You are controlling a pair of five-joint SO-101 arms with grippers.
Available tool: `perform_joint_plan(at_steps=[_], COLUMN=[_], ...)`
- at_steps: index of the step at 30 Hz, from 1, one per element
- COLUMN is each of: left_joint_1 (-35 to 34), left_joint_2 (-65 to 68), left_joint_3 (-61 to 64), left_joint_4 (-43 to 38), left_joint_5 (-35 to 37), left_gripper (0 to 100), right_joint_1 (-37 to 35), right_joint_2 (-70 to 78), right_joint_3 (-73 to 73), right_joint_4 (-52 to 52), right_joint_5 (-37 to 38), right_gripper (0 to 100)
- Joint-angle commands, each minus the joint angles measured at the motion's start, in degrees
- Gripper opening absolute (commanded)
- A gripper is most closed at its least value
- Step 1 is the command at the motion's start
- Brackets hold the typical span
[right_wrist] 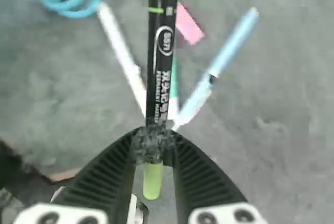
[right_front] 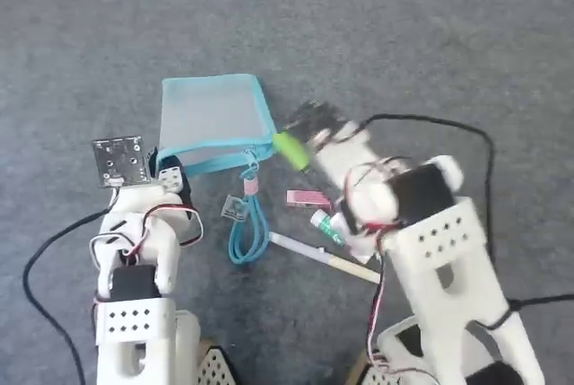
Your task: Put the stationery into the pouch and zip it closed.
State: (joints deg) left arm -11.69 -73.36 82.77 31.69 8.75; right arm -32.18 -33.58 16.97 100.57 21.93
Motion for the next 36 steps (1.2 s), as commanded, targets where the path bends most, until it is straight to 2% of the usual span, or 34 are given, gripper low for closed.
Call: perform_joint_plan(at_steps=[1,8,23,30,36], left_joint_1=[0.4,0.6,0.7,0.9,6.3], left_joint_2=[1.3,1.3,0.9,0.8,0.8], left_joint_3=[-0.8,-0.8,-0.8,-0.8,0.2], left_joint_4=[-2.0,-2.1,-1.8,-1.8,-1.8], left_joint_5=[0.7,0.7,-1.6,-1.8,-5.7], left_gripper=[1,1,1,1,1], right_joint_1=[-7.3,-13.0,-11.8,-11.4,-9.1], right_joint_2=[3.4,6.5,30.0,37.0,38.7], right_joint_3=[-3.3,-4.1,-26.1,-33.8,-41.0], right_joint_4=[2.3,1.5,2.2,2.2,2.1], right_joint_5=[0.7,-2.5,-5.3,-9.4,-11.1], right_gripper=[0.6,0.6,0.6,0.6,0.6])
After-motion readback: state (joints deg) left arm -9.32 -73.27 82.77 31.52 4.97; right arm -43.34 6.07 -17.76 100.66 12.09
